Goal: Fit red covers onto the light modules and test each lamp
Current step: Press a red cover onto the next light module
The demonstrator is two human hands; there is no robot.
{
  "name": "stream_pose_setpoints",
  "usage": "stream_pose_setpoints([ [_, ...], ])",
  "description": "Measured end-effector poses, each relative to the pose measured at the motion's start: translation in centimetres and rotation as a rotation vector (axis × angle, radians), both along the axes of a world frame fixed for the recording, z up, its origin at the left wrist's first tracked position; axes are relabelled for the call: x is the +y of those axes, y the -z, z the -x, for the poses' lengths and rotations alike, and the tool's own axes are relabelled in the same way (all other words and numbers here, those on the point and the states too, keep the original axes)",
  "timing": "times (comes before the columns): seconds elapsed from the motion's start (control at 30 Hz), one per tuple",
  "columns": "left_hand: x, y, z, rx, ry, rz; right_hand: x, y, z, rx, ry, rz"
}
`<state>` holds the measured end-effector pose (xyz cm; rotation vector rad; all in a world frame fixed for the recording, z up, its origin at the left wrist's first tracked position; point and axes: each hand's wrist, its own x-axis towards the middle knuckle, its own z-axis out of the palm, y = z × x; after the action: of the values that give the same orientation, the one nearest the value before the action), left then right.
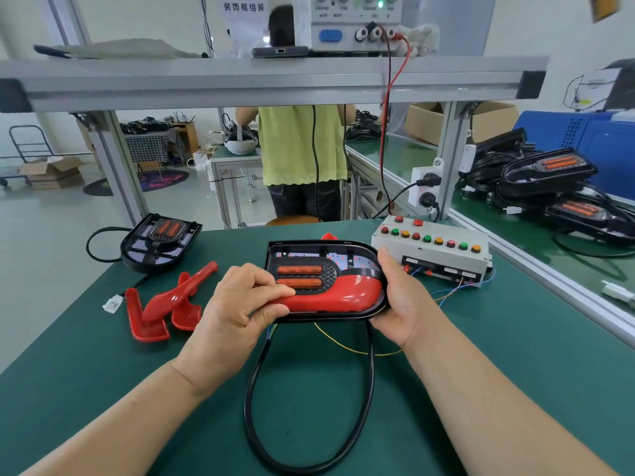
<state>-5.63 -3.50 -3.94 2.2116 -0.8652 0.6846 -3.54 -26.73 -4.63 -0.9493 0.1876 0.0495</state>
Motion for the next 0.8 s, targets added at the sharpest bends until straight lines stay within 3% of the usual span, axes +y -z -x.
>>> stream_pose_setpoints([
  [0.43,0.2,-1.4,-0.2,-0.126,0.091,-0.309,-0.6,0.0,-0.2,0.012,-0.002,0.082],
  [0.8,-0.1,-0.8,-0.1,-0.091,0.129,-0.239,-0.5,0.4,-0.4,0.009,-0.050,-0.012],
])
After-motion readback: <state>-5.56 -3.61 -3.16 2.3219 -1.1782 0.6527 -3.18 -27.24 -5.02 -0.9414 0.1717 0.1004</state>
